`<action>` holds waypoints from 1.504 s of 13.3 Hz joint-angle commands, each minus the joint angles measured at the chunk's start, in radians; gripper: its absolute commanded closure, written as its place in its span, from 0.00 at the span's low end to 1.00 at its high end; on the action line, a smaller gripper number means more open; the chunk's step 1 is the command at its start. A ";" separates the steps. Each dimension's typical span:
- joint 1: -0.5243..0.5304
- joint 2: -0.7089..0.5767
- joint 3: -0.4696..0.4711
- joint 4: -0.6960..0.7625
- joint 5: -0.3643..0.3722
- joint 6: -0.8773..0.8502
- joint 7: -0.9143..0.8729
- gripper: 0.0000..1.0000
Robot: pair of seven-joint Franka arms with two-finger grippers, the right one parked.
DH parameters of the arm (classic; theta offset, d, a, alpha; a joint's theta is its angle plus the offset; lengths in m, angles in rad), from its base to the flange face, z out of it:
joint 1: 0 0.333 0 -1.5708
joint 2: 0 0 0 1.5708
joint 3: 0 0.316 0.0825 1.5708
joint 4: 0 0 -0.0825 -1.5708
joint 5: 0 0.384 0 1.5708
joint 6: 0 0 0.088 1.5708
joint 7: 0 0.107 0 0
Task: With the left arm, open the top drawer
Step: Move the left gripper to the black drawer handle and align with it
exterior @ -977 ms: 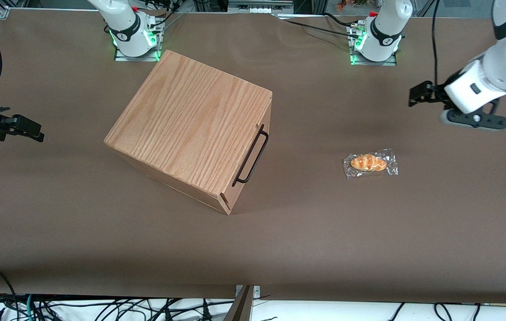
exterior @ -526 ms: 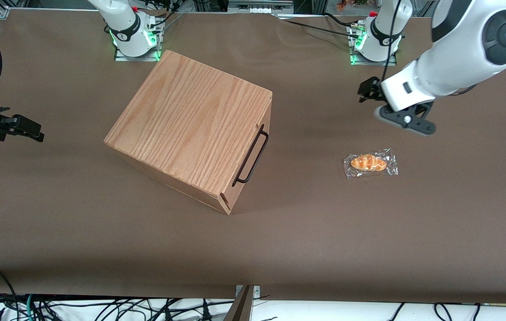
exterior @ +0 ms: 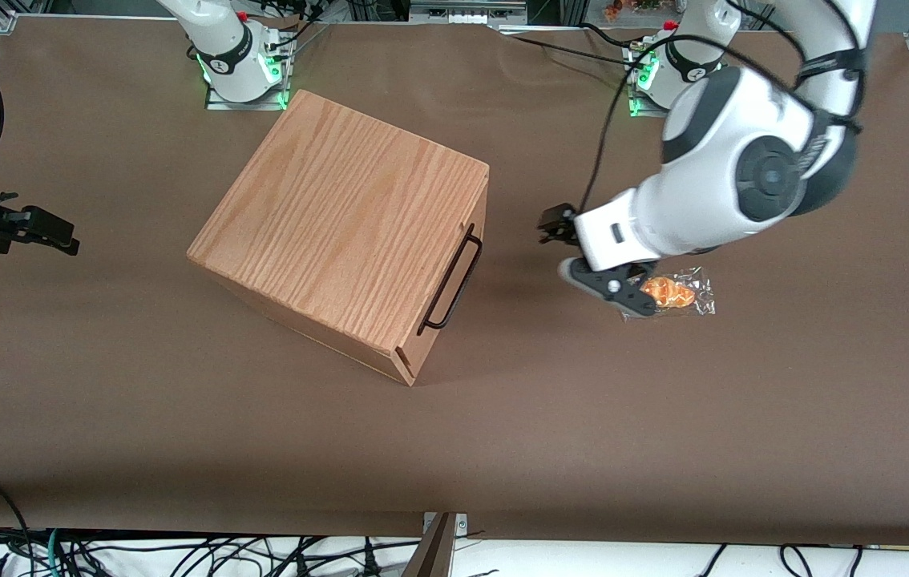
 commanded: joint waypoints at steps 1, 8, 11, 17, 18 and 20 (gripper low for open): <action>-0.061 0.061 0.010 0.047 -0.014 0.101 -0.053 0.00; -0.139 0.138 0.013 0.039 0.020 0.253 -0.053 0.00; -0.149 0.156 0.013 0.038 0.018 0.294 -0.053 0.00; -0.149 0.184 0.013 0.038 0.021 0.339 -0.053 0.00; -0.149 0.190 0.013 0.038 0.023 0.340 -0.053 0.00; -0.153 0.195 0.014 0.038 0.023 0.340 -0.050 0.00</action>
